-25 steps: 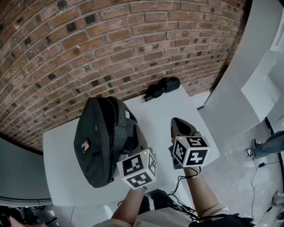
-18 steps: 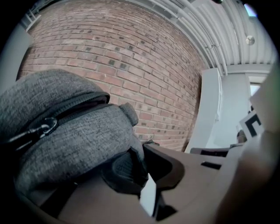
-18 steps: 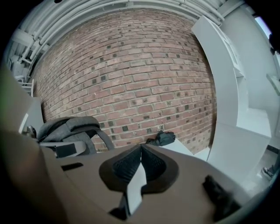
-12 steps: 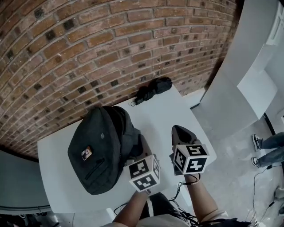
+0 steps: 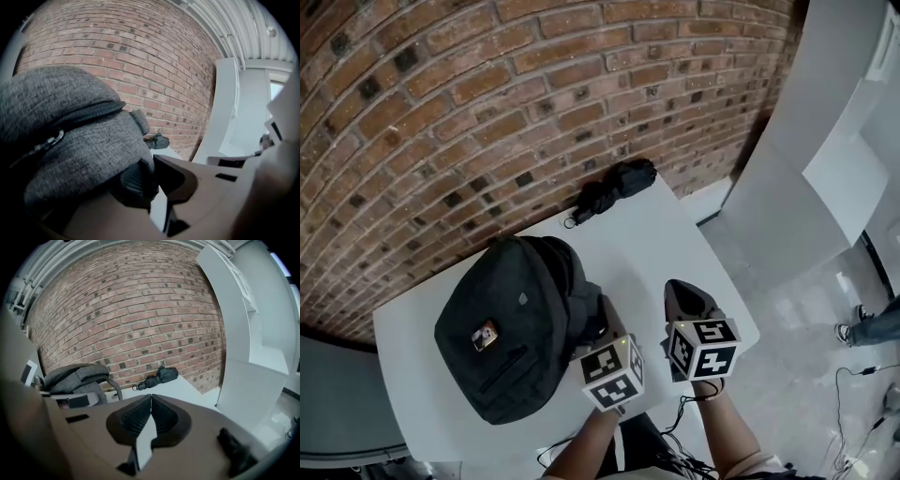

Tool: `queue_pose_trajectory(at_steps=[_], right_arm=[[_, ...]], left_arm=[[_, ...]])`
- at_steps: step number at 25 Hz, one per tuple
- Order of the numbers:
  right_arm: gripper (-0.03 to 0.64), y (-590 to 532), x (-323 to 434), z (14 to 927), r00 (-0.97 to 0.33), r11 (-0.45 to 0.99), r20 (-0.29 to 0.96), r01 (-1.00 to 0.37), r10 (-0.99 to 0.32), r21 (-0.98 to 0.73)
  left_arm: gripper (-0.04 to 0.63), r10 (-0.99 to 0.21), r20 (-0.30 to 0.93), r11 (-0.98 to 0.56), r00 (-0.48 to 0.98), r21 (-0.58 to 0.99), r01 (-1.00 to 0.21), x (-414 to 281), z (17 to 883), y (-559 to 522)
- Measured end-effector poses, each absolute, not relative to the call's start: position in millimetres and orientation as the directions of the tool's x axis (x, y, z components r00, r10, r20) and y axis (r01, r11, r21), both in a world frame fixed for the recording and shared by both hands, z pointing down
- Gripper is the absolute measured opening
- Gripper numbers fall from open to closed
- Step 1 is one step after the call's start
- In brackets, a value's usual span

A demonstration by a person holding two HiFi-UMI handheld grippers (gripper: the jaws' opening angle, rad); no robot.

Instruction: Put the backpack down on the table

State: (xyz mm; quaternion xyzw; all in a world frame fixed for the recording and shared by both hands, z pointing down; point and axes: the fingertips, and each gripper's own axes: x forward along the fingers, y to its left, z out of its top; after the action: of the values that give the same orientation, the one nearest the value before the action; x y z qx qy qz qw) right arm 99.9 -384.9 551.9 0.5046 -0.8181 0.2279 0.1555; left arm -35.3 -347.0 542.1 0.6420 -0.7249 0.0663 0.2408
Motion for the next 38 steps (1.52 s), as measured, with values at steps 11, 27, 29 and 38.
queue_pose_trajectory(at_steps=[11,27,29,38], right_arm=[[0.031,-384.5,136.6,598.9,-0.398,0.338,0.546,-0.917,-0.737,-0.213],[0.031,-370.2,154.7,649.3,-0.369,0.279,0.598,-0.929,-0.711,-0.241],[0.031,-368.2,156.1,653.4,-0.366,0.272,0.602,-0.930,-0.710,-0.245],[0.031,-367.9,159.1,662.3,-0.370,0.284,0.606,-0.929,-0.704,-0.237]], left_arm=[[0.040,-0.867,0.495,0.186,-0.059,0.212,-0.959,-10.3,597.6,-360.0],[0.048,-0.831,0.553,0.205,-0.057,0.210,-0.956,6.2,651.0,-369.9],[0.049,-0.828,0.557,0.211,-0.059,0.213,-0.954,7.3,655.6,-370.3],[0.083,-0.805,0.594,0.194,0.000,0.262,-0.945,20.1,672.9,-368.4]])
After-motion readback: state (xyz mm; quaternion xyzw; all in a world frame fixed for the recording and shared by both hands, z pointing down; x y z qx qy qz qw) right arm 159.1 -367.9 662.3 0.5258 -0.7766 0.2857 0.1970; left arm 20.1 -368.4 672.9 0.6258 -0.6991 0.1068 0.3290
